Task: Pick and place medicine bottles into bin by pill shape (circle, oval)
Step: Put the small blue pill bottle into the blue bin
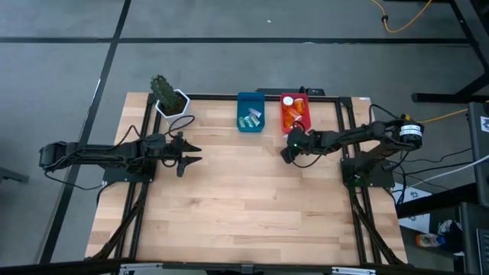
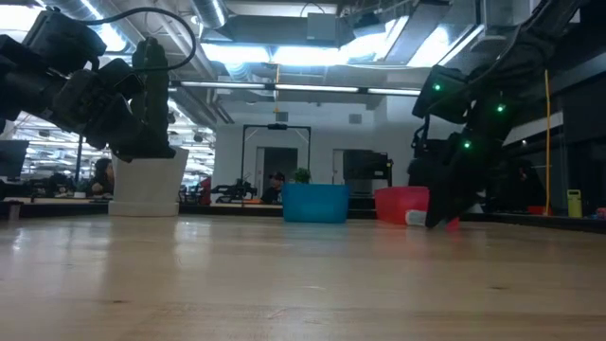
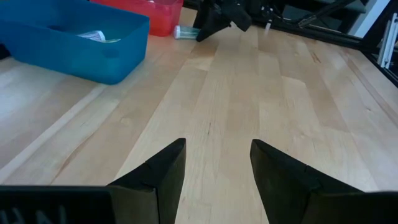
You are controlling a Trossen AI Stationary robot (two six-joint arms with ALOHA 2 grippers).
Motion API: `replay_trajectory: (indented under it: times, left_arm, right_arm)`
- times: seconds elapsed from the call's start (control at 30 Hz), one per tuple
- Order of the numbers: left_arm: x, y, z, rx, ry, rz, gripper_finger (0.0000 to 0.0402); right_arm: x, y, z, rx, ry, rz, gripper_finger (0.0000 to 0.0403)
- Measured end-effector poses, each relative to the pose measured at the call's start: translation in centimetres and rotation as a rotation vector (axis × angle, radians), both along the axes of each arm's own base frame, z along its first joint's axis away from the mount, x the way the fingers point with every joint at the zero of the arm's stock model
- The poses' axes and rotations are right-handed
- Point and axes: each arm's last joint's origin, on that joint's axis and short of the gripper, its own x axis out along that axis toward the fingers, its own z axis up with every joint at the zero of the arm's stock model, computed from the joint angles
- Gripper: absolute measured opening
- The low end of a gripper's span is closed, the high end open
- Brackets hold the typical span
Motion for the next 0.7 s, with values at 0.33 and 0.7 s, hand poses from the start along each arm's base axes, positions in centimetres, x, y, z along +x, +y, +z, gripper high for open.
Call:
replay_trajectory:
  times: [0.33, 0.7]
  left_arm:
    - [0.0, 0.0, -0.1, -0.005, 0.007, 0.001, 0.0174]
    - [0.0, 0.0, -0.1, -0.005, 0.007, 0.002, 0.0174]
  right_arm:
    - [1.1, 0.8, 0.3, 0.024, -0.096, 0.096, 0.0100]
    - [4.7, 1.9, 3.8, -0.236, -0.502, 0.309, 0.0098]
